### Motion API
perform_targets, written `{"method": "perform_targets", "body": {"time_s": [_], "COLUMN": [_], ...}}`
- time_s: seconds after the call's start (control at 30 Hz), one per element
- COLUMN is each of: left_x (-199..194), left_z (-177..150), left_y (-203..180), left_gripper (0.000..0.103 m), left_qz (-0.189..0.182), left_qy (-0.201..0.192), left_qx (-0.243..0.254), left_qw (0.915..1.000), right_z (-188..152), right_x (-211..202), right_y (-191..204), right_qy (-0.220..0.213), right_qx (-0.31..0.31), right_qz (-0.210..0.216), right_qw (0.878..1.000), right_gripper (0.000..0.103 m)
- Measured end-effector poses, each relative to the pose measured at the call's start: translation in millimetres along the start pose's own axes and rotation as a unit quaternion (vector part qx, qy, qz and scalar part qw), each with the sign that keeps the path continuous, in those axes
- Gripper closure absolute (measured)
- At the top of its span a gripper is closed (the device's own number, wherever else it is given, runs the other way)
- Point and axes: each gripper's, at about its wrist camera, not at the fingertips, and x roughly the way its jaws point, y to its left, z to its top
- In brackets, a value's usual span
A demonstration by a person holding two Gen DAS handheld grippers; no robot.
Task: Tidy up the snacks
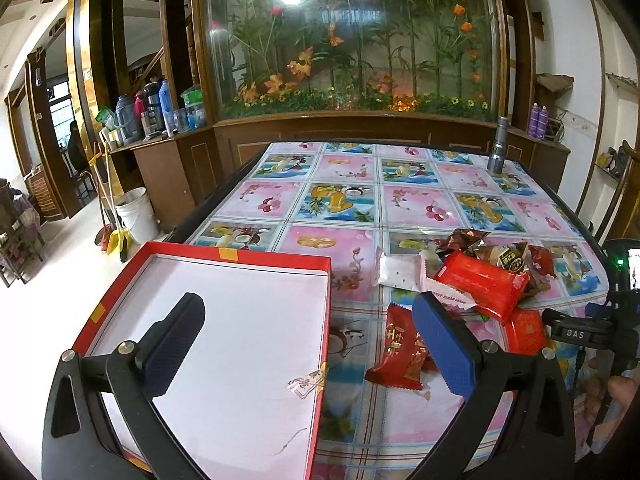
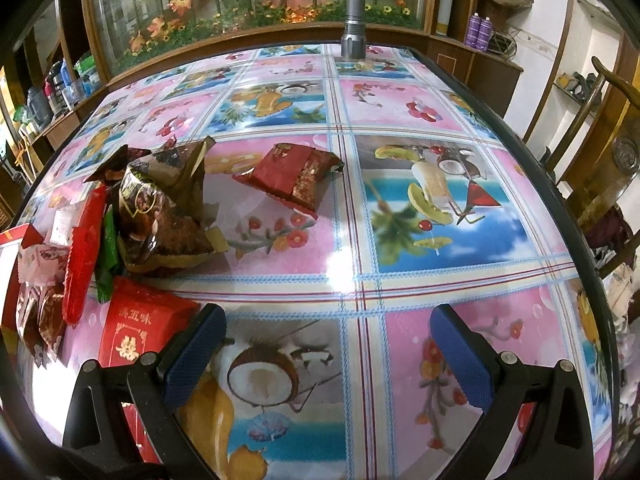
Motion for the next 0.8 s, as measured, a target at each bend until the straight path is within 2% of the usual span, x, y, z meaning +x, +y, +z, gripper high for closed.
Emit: {"method": "perform_targets", "body": {"time_s": [0.57,0.8], "left_x": [1.3,1.3], "left_z": [-1.0,-2.3], "left_y": [2.4,8.2], "left_gripper": [0.000,0.000], "left_qz": [0.002,0.004], "left_qy": [0.001,0.000], "left_qx": [-0.001,-0.005], "left_qw": [1.0000,1.0000], "right_z": [-12.5,-16.9], "right_x": [-28.7,-44.0], "right_y": [15.2,45.4], "right_qy": [-0.024,-0.023], "right_qx": [0.006,-0.031], "right_qz": [0.062,0.081], "right_qw": [0.998,0.996], "right_gripper": [0.000,0.000]}}
